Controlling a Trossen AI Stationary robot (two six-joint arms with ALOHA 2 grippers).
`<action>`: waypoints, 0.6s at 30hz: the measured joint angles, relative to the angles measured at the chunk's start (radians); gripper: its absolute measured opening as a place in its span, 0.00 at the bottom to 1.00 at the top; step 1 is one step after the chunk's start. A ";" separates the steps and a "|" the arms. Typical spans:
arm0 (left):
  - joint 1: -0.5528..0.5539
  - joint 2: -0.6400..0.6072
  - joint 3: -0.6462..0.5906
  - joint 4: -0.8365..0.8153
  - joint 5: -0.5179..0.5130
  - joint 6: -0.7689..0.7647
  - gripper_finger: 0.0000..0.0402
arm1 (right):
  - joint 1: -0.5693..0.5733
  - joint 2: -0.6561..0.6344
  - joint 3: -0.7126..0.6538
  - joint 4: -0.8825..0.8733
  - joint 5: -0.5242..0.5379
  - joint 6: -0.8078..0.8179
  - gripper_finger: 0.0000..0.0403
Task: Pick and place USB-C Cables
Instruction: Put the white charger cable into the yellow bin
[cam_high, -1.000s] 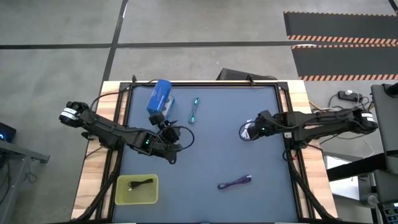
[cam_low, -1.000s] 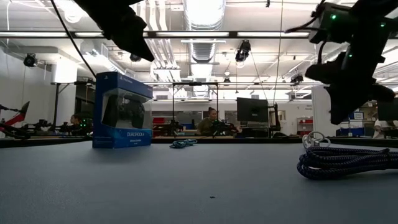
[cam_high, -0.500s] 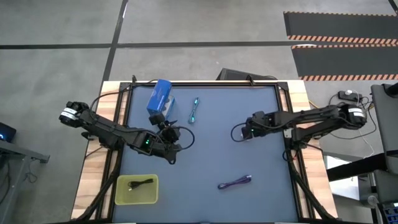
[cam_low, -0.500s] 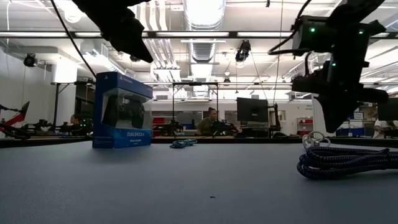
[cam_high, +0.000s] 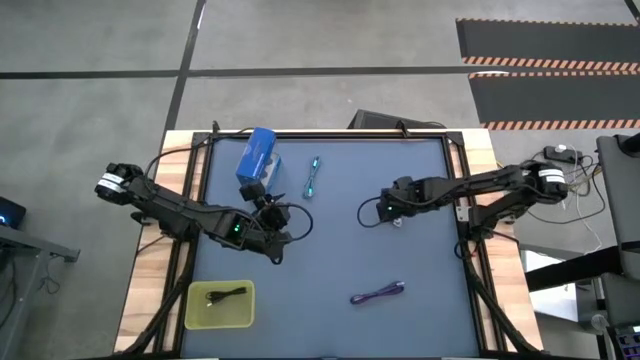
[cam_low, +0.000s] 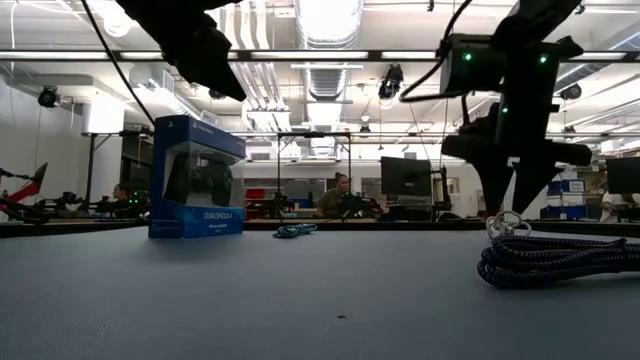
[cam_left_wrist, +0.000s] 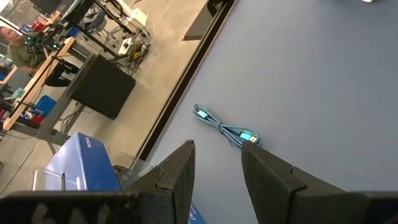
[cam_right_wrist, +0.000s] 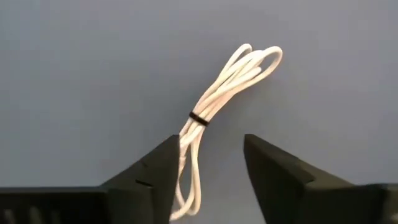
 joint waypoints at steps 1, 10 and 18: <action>0.000 0.000 0.000 0.000 0.000 0.000 0.29 | 0.000 0.012 0.000 0.000 0.010 0.000 0.48; 0.000 0.000 0.000 0.002 0.000 -0.002 0.29 | 0.001 0.136 0.000 0.058 0.000 -0.013 0.56; 0.000 0.000 0.000 0.006 0.000 -0.002 0.29 | 0.001 0.184 0.005 0.085 -0.013 -0.027 0.40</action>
